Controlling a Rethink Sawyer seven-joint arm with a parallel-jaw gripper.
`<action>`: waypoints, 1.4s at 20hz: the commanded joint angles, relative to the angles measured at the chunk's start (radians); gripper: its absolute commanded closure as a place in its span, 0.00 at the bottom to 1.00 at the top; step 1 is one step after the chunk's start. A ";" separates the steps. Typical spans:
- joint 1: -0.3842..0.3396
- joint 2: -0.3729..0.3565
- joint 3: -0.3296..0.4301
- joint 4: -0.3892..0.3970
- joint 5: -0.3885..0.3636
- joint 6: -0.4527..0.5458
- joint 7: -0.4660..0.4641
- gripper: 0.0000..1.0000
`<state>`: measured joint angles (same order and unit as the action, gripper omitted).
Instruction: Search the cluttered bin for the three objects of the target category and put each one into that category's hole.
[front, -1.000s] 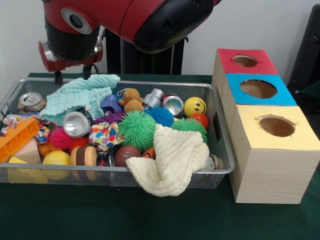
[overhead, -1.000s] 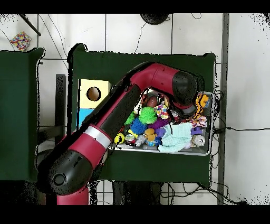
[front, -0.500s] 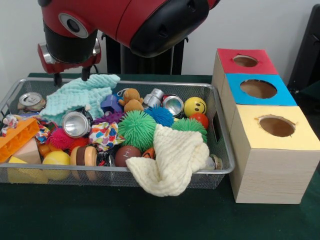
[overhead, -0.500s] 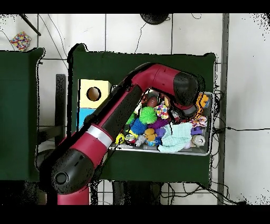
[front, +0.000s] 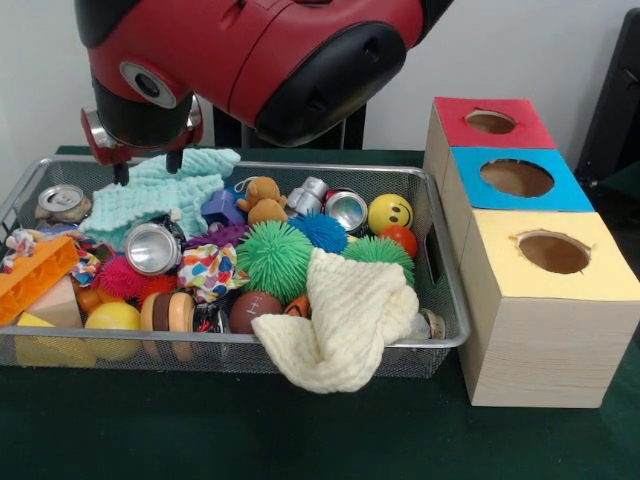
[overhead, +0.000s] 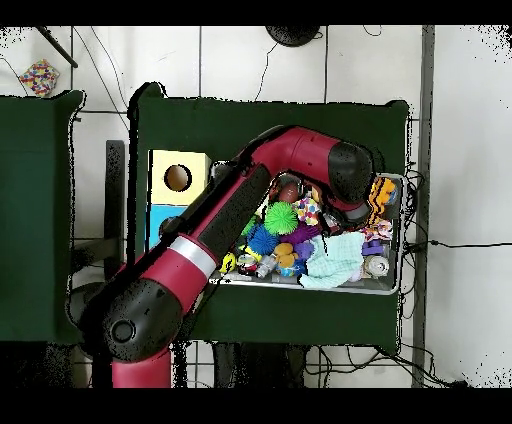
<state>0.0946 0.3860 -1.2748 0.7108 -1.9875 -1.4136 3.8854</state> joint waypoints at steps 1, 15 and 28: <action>-0.038 0.053 0.139 -0.038 0.070 0.053 -0.046 0.00; -0.046 0.123 0.116 -0.081 0.058 0.019 0.071 0.00; -0.084 0.156 0.104 -0.147 0.046 -0.036 0.076 0.00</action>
<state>0.0570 0.4973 -1.2538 0.6918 -1.9780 -1.4131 3.8854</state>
